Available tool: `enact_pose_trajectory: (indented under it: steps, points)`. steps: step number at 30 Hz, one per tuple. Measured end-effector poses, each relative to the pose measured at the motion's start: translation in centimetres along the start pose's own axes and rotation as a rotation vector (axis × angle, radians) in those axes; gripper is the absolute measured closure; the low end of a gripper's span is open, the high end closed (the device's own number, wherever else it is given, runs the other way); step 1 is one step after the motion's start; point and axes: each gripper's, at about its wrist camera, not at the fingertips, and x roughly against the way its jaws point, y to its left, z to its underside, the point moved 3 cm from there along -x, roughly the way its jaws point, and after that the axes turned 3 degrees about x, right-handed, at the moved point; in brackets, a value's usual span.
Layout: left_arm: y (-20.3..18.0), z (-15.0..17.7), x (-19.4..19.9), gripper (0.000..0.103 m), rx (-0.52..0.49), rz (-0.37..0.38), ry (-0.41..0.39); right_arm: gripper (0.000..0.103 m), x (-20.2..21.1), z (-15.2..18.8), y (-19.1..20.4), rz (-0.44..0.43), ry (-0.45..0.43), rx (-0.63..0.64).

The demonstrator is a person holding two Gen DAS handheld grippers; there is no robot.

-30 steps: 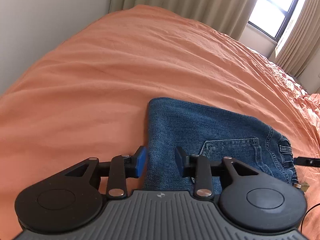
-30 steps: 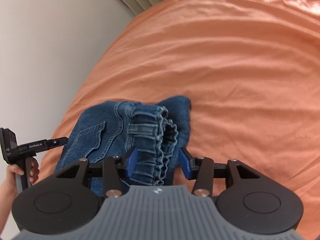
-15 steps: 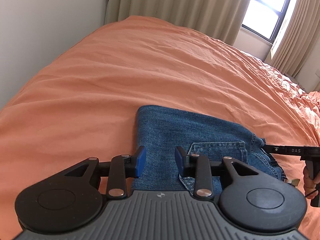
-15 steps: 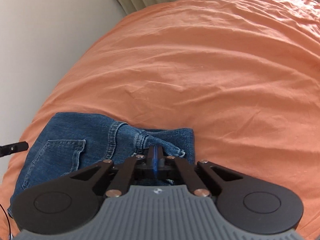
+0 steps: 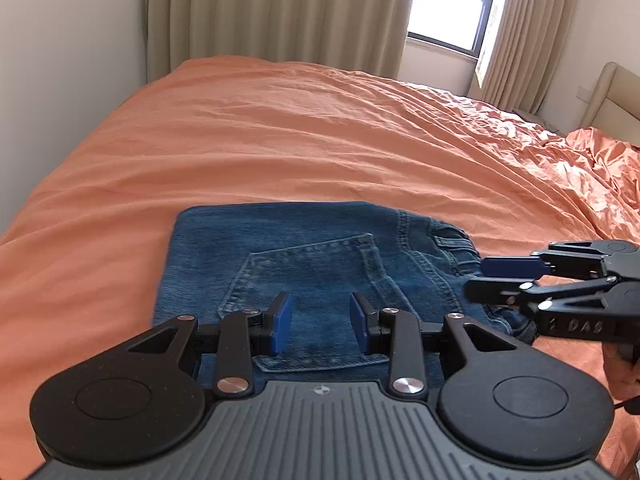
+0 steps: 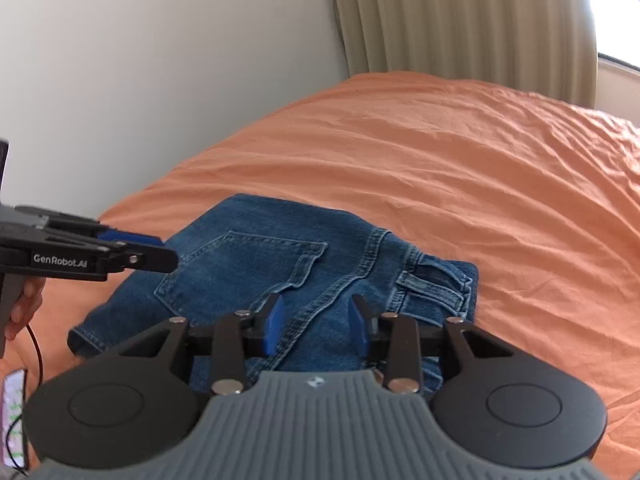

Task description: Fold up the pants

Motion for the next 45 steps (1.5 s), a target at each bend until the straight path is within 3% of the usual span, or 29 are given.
enact_pose_trajectory:
  steps: [3,10,14,19,23,28,31,35,40,44,45]
  points:
    - [-1.9,1.7,-1.0,0.064,0.011,0.01,0.009,0.07,-1.0,2.0,1.1,0.058,0.018,0.053]
    - [-2.2,5.8,-5.1,0.066,0.082,-0.015,0.064,0.067,-3.8,5.8,-0.5,0.02,0.049,-0.018]
    - [-1.5,6.0,-5.4,0.071,0.137,-0.031,0.049,0.067,-3.8,5.7,-0.3,0.037,0.045,-0.02]
    - [-2.3,5.5,-2.6,0.071,0.085,-0.047,-0.01,0.064,-1.1,4.5,-0.9,0.011,0.008,-0.046]
    - [-0.2,5.7,0.7,0.071,0.089,-0.108,-0.045,0.064,1.9,5.1,-1.6,0.075,-0.026,-0.026]
    - [4.0,6.8,2.5,0.072,0.128,-0.193,0.034,0.064,1.7,7.2,-2.5,0.085,0.04,-0.054]
    - [6.0,8.2,2.2,0.088,0.166,-0.187,0.117,0.064,0.6,8.2,-2.8,0.085,0.066,-0.047]
    - [6.9,9.7,1.3,0.093,0.186,-0.177,0.162,0.064,-0.2,8.5,-3.6,0.057,0.076,-0.088]
    - [6.3,8.6,2.1,0.093,0.158,-0.191,0.169,0.063,-0.6,7.3,-3.7,0.059,0.115,-0.091]
    - [5.4,6.2,4.7,0.08,0.106,-0.217,0.112,0.06,1.2,5.4,-3.1,0.078,0.13,-0.079]
    - [5.2,5.6,5.6,0.078,0.096,-0.223,0.095,0.056,2.0,4.9,-3.0,0.083,0.122,-0.081]
